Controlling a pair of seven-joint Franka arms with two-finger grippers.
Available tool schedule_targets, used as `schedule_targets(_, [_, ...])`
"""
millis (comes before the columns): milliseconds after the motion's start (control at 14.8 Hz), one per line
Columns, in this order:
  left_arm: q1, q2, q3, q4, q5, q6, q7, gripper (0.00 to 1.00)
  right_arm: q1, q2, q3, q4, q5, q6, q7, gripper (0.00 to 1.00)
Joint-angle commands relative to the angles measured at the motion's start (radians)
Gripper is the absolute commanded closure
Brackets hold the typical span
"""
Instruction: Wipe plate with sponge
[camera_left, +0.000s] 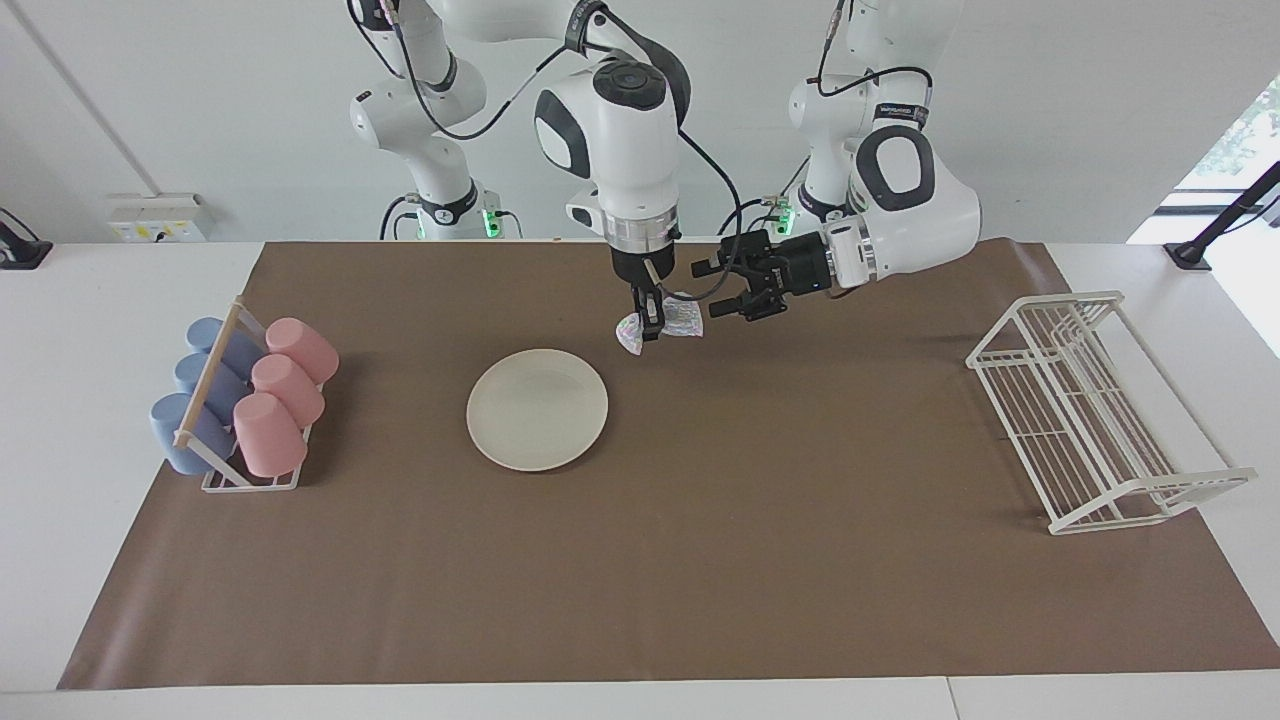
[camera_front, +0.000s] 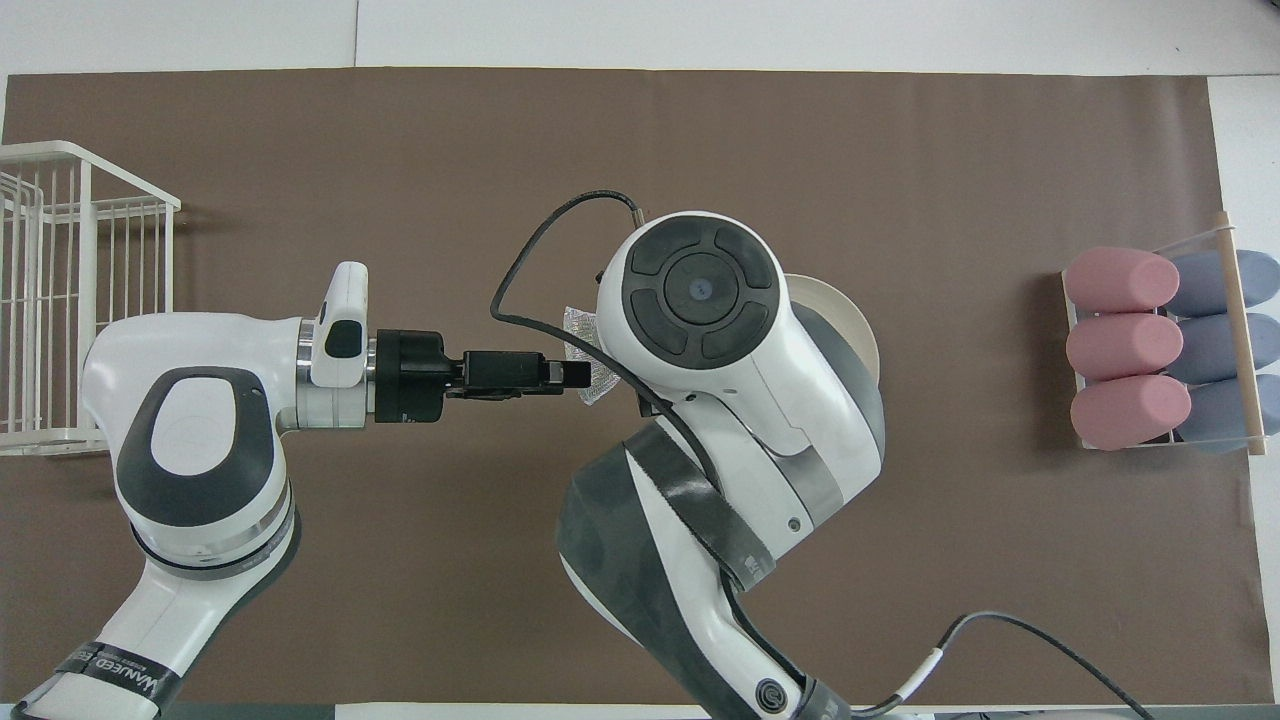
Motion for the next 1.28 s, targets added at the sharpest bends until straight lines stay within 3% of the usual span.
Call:
schedule_targets(0, [-0.041,0.019,0.012,0.012,-0.024,0.05,0.022,0.16,0.017,0.006,0.007,0.016,-0.027,-0.014,0.038,1.0])
schedule_targets(68, [-0.039,0.022,0.012,0.017,-0.029,0.05,0.02,0.29,0.017,0.006,0.007,0.016,-0.028,-0.014,0.038,1.0])
schedule_targets(203, [-0.039,0.02,0.014,0.015,-0.031,0.041,0.018,0.69,0.017,0.004,0.007,0.016,-0.031,-0.014,0.038,1.0])
schedule_targets(270, [-0.032,0.019,0.014,0.015,-0.029,0.03,0.017,0.84,0.017,0.006,0.007,0.016,-0.031,-0.014,0.038,1.0])
schedule_targets(338, [-0.027,0.019,0.017,0.015,-0.029,0.009,0.015,0.87,0.017,0.004,0.007,0.016,-0.031,-0.014,0.038,1.0])
schedule_targets(405, [-0.021,0.019,0.019,0.017,-0.029,-0.003,0.014,1.0,0.015,0.004,0.007,0.016,-0.031,-0.012,0.038,1.0])
schedule_targets(878, [-0.015,0.017,0.017,0.014,-0.029,-0.007,-0.026,1.0,0.011,0.006,0.007,0.016,-0.033,-0.011,0.032,1.0])
schedule_targets(945, [-0.015,0.017,0.017,0.015,-0.029,-0.005,-0.026,1.0,0.005,0.003,0.009,0.016,-0.033,-0.009,0.015,0.95])
schedule_targets(1148, [-0.015,0.015,0.019,0.014,-0.026,-0.013,-0.028,1.0,0.002,-0.009,0.004,0.001,-0.028,-0.005,0.008,0.0])
schedule_targets(1216, [-0.013,0.015,0.02,0.014,-0.026,-0.016,-0.029,1.0,0.0,-0.014,0.003,-0.002,-0.028,-0.005,0.003,0.0])
